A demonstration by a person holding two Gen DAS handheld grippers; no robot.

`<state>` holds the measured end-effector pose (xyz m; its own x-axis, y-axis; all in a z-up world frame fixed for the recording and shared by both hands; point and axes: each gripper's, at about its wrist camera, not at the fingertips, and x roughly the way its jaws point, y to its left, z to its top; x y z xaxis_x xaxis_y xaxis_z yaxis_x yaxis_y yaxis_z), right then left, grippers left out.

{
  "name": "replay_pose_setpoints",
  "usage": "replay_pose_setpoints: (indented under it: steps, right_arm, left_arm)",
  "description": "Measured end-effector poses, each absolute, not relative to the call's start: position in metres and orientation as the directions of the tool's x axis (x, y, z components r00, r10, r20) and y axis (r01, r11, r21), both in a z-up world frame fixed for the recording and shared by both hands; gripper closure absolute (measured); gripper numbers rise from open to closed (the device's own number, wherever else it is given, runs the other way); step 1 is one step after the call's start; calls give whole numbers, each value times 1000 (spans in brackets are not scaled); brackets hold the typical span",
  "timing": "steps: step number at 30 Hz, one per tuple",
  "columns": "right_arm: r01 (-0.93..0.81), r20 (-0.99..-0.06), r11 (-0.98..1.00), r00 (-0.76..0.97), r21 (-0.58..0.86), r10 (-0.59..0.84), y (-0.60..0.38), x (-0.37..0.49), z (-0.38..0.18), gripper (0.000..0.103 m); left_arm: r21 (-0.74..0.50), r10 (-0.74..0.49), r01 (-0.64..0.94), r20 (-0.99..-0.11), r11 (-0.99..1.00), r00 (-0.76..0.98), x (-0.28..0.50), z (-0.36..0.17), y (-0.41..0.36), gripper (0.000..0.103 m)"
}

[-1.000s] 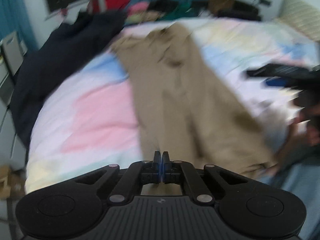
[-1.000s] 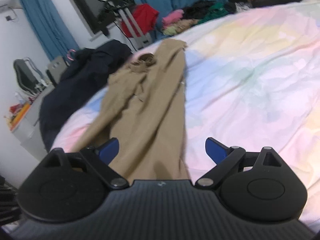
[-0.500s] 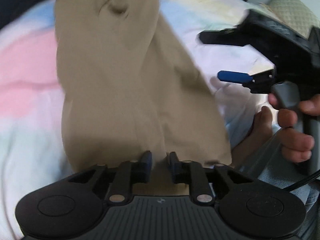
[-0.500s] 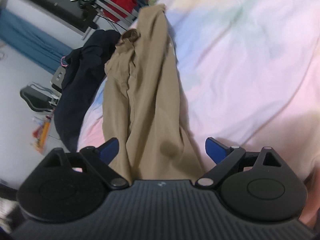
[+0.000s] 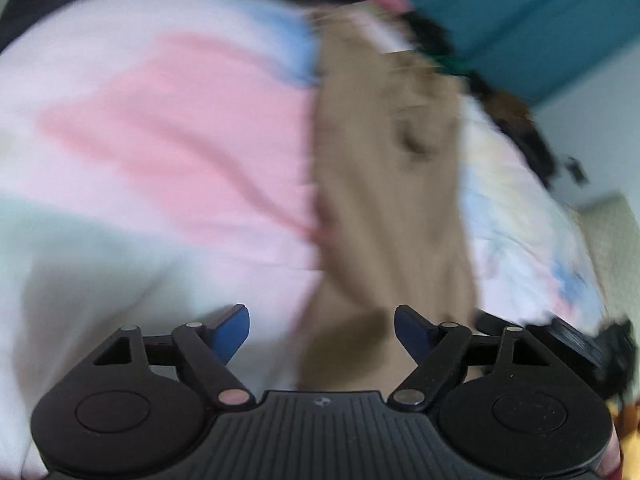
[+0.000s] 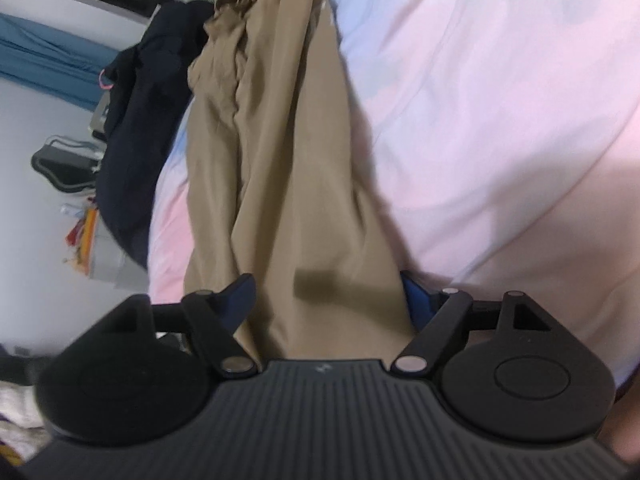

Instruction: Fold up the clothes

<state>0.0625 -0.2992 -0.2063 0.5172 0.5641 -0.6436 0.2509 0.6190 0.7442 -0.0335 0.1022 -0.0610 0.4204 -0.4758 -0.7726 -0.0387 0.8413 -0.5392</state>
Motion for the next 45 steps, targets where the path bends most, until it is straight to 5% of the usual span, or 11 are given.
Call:
replay_pose_setpoints:
  steps: [11,16,19,25,27,31,45]
  right_arm:
    - [225,-677,643,348,732,649,-254,42,-204,35]
    - [233,-705,674,366,701,608,-244,21,-200,56]
    - [223,-719,697,383,681,580,-238,14,-198,60]
    - [214,-738,733,425,645,525,-233,4,-191,88]
    - [200,-725,735,455,649,517,-235,-1,-190,91]
    - [193,-666,689,529,698,526,-245,-15,-183,93]
    - [58,-409,527,703,848,582,-283,-12,-109,95]
  left_arm:
    - [-519,-559,213,-798,828,225,-58,-60,60,21]
    - [-541,-591,274,-793,795,149,-77,-54,57,32]
    - [-567,-613,264,-776,780,145,-82,-52,61,31]
    - [-559,-590,206,-793,803,150,-62,-69,54,32]
    - [-540,-581,236,-796,808,169,-66,-68,60,45]
    - [-538,-586,247,-784,806,206,-70,-66,62,90]
    - [-718,-719,223,-514,659,468,-91,19,92,98]
